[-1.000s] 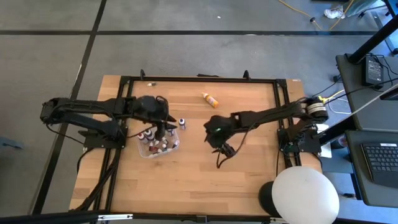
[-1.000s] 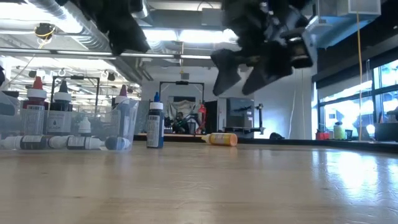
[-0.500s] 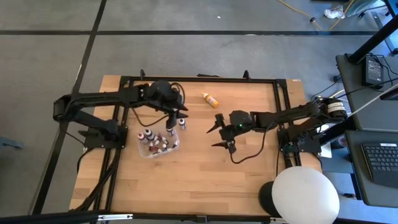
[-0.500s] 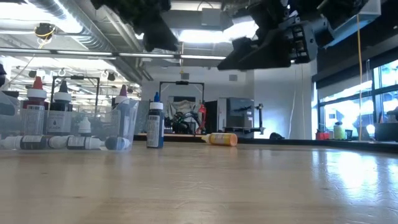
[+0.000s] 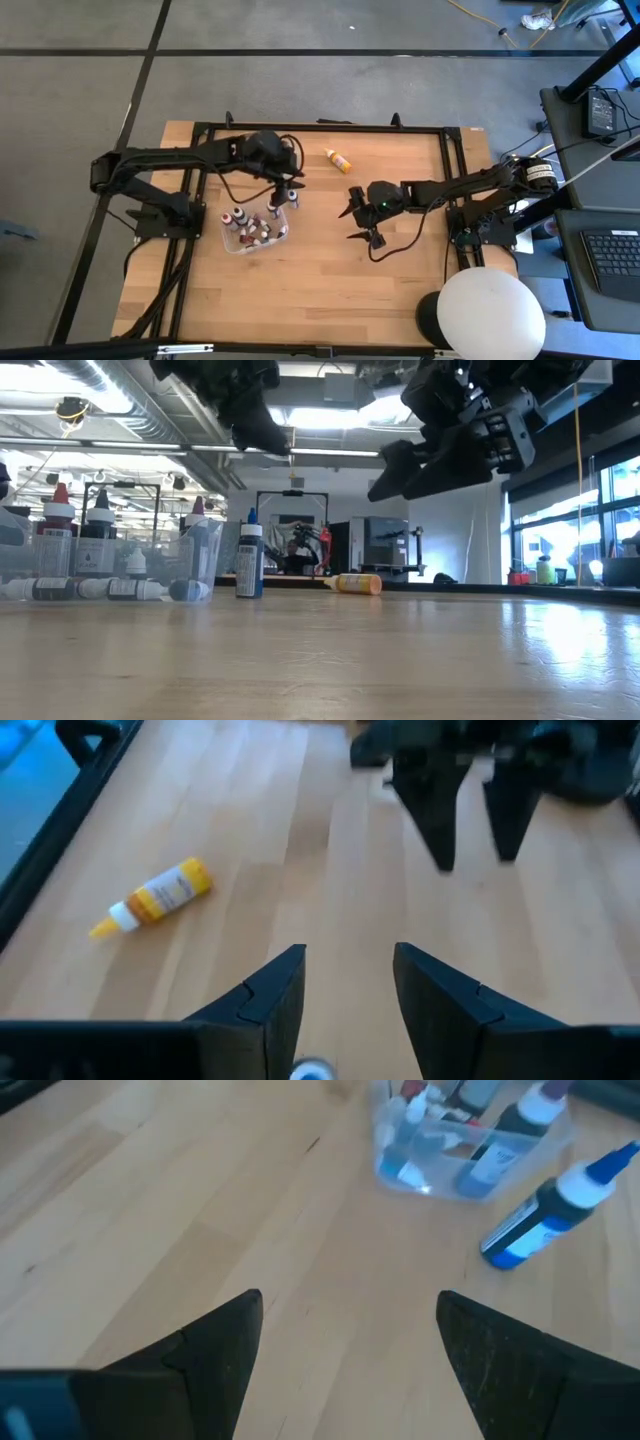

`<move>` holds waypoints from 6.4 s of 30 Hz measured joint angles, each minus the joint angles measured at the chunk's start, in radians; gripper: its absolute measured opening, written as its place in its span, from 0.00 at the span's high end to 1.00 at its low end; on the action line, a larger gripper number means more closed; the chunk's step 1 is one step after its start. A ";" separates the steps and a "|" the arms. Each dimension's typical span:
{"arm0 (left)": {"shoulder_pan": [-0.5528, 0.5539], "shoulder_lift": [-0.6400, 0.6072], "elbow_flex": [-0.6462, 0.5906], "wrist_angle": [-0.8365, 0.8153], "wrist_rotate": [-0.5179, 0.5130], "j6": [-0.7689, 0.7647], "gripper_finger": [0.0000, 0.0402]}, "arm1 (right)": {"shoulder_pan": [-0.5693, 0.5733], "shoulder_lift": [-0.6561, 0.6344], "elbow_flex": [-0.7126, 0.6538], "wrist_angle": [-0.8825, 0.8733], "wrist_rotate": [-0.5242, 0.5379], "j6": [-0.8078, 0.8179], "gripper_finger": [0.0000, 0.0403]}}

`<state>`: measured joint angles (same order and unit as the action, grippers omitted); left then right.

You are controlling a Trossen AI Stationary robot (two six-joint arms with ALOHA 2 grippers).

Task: Pick & Place food coloring
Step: Put the large blue food coloring bottle into the transparent bin

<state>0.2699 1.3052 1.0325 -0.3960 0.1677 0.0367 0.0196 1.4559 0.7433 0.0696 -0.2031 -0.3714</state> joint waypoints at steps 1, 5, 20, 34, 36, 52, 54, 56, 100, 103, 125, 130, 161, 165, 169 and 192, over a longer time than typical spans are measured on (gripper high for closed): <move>-0.001 0.001 0.000 -0.014 -0.015 0.020 0.63 | 0.000 0.000 0.000 -0.007 0.000 0.001 0.25; -0.010 0.018 0.000 -0.094 -0.115 0.079 0.63 | 0.000 0.000 0.000 -0.015 0.001 0.029 0.25; -0.045 0.055 0.000 -0.142 -0.102 0.055 0.64 | 0.000 0.001 0.000 -0.018 0.000 0.038 0.25; -0.073 0.058 0.000 -0.177 -0.125 0.057 0.64 | 0.000 0.001 0.001 -0.032 0.001 0.031 0.25; -0.073 0.059 0.000 -0.199 -0.136 0.049 0.64 | 0.000 0.001 0.001 -0.032 0.001 0.031 0.25; -0.069 0.189 -0.001 -0.181 -0.200 0.015 0.64 | -0.001 0.001 0.002 -0.038 0.002 0.030 0.25; -0.070 0.207 -0.001 -0.180 -0.201 0.020 0.64 | -0.001 0.002 0.002 -0.039 0.002 0.030 0.25; -0.070 0.219 -0.001 -0.182 -0.202 0.020 0.64 | -0.001 0.002 0.002 -0.039 0.002 0.030 0.25; -0.282 -0.039 0.217 -0.729 -0.389 -0.301 0.71 | -0.002 0.002 0.002 -0.047 0.014 0.023 0.25; -0.329 -0.038 0.212 -0.722 -0.397 -0.311 0.71 | -0.002 0.002 0.002 -0.047 0.029 0.026 0.25; -0.366 -0.108 0.211 -0.752 -0.489 -0.365 0.71 | -0.002 0.002 0.001 -0.049 0.029 0.027 0.25; -0.367 -0.134 0.200 -0.763 -0.470 -0.438 0.71 | -0.002 0.002 0.001 -0.049 0.029 0.027 0.25; -0.367 -0.105 -0.226 -0.363 -0.455 -0.487 0.70 | -0.002 0.002 0.001 -0.053 0.028 0.027 0.25; -0.367 -0.104 -0.236 -0.362 -0.471 -0.481 0.70 | -0.002 0.002 0.001 -0.053 0.028 0.027 0.25; -0.367 -0.101 -0.260 -0.354 -0.483 -0.485 0.69 | -0.002 0.002 0.001 -0.053 0.028 0.027 0.25; -0.366 -0.097 -0.282 -0.311 -0.495 -0.442 0.57 | -0.002 0.002 0.001 -0.053 0.028 0.027 0.25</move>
<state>-0.0963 1.2087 0.7502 -0.7067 -0.3276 -0.4057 0.0177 1.4574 0.7444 0.0170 -0.1753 -0.3443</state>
